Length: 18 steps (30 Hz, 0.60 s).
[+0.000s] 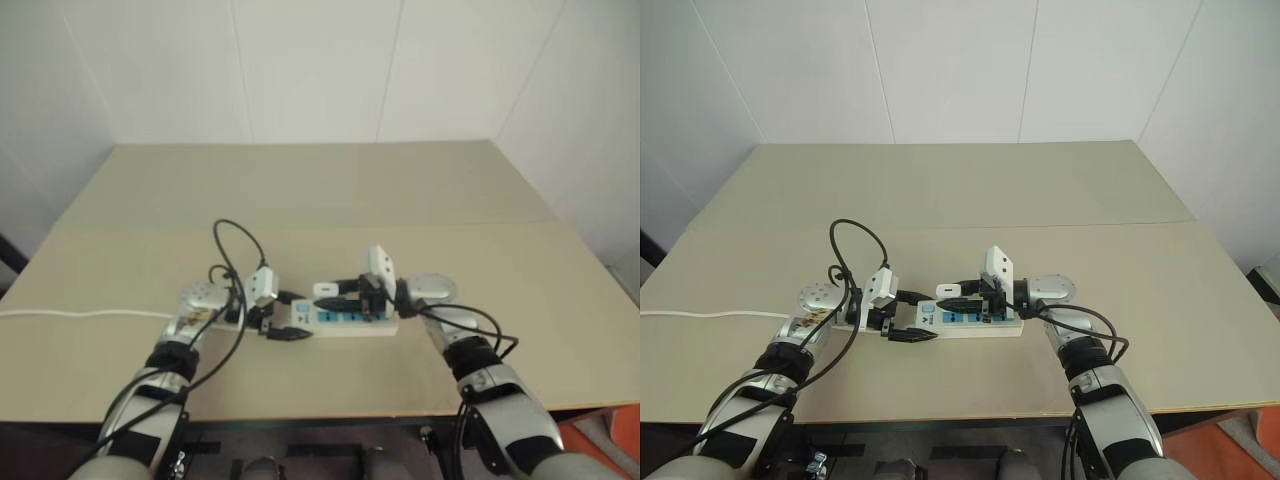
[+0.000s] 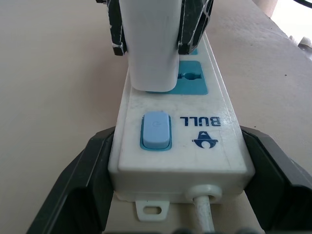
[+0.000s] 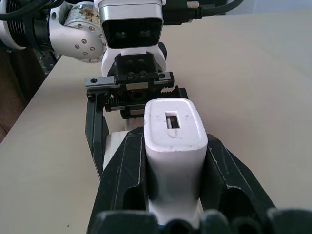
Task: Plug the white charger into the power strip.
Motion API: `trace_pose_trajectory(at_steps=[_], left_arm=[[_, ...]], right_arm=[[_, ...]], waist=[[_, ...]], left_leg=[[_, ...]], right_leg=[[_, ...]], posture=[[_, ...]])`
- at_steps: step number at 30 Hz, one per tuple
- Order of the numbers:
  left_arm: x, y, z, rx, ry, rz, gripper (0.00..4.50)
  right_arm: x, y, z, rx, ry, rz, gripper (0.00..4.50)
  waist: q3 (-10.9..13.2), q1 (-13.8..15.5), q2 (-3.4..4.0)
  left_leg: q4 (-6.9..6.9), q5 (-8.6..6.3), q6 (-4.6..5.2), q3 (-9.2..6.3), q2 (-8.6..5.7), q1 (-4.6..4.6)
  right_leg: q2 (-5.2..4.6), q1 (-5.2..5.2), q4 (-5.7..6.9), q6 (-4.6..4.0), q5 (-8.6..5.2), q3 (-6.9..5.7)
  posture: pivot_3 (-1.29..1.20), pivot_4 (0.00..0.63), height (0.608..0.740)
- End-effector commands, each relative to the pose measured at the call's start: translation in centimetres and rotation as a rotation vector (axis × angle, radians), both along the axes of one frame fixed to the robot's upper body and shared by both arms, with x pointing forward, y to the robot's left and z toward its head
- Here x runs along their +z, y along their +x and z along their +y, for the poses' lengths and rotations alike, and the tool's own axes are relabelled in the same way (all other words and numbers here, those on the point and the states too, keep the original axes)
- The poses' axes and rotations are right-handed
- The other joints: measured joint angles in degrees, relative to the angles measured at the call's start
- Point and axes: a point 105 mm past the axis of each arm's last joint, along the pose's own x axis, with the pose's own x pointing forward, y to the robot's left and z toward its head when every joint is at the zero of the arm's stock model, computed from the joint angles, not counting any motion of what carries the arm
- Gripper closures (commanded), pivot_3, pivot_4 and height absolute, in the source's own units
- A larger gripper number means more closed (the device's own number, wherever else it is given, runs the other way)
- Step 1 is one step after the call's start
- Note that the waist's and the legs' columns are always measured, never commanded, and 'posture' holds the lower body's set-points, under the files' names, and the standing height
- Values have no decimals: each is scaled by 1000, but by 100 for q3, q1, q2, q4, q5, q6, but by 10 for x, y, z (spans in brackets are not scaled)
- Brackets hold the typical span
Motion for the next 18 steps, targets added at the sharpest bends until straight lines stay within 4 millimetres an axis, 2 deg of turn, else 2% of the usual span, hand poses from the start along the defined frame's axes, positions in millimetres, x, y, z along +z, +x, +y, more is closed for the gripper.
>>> trace_pose_trajectory(at_steps=[1,18], left_arm=[[-10,-5,8,1,53,24,1219],[-9,-5,12,14,60,29,1219]], right_arm=[[-25,1,-23,-44,-121,37,3365],[-52,8,-51,-118,-234,140,3365]], waist=[[0,0,0],[-7,6,1]], left_leg=[[0,0,0,0,0,0],[0,0,0,1,0,32]], right_leg=[[0,1,0,0,0,0],[0,31,-12,0,0,1]], posture=[[0,150,740],[0,150,740]])
